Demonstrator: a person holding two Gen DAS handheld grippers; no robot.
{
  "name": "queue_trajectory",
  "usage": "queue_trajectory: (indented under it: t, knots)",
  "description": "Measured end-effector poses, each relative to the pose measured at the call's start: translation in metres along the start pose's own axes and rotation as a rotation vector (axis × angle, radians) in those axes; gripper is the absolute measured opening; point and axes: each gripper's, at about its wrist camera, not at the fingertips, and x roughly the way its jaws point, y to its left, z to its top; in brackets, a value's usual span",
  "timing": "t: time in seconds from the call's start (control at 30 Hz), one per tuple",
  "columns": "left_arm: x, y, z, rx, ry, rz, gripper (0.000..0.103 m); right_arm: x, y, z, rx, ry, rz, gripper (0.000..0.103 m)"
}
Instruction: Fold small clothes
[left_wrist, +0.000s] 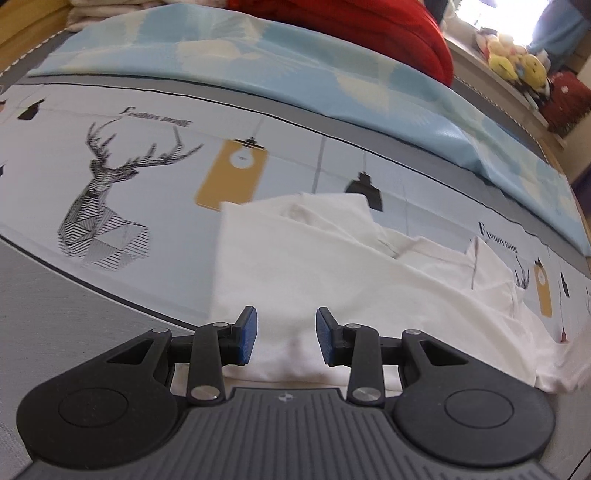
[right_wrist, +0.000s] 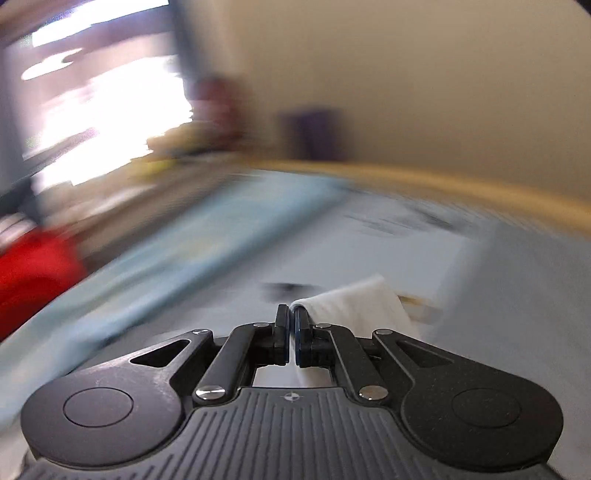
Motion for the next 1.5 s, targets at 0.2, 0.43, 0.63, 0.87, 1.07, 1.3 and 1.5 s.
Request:
queue_trajectory:
  t: [0.2, 0.43, 0.63, 0.87, 1.07, 1.3, 1.5]
  knots:
    - [-0.001, 0.018, 0.004, -0.039, 0.005, 0.002, 0.039, -0.06, 0.167, -0.085, -0.409, 0.172, 0.646, 0.002]
    - [0.008, 0.028, 0.007, -0.099, 0.031, -0.038, 0.039, -0.074, 0.225, -0.186, -0.747, 0.574, 0.783, 0.006]
    - [0.027, 0.038, 0.006, -0.193, 0.028, -0.109, 0.039, -0.056, 0.207, -0.164, -0.621, 0.555, 0.657, 0.016]
    - [0.037, 0.032, 0.008, -0.217, 0.031, -0.114, 0.038, -0.016, 0.192, -0.159, -0.512, 0.547, 0.537, 0.043]
    - [0.043, 0.039, 0.013, -0.253, 0.034, -0.11, 0.037, -0.017, 0.214, -0.192, -0.567, 0.652, 0.639, 0.046]
    - [0.042, 0.055, 0.018, -0.271, 0.042, -0.095, 0.038, -0.041, 0.251, -0.209, -0.626, 0.699, 0.837, 0.046]
    - [0.041, 0.07, 0.024, -0.314, 0.055, -0.111, 0.038, -0.084, 0.271, -0.225, -0.759, 0.7, 1.052, 0.043]
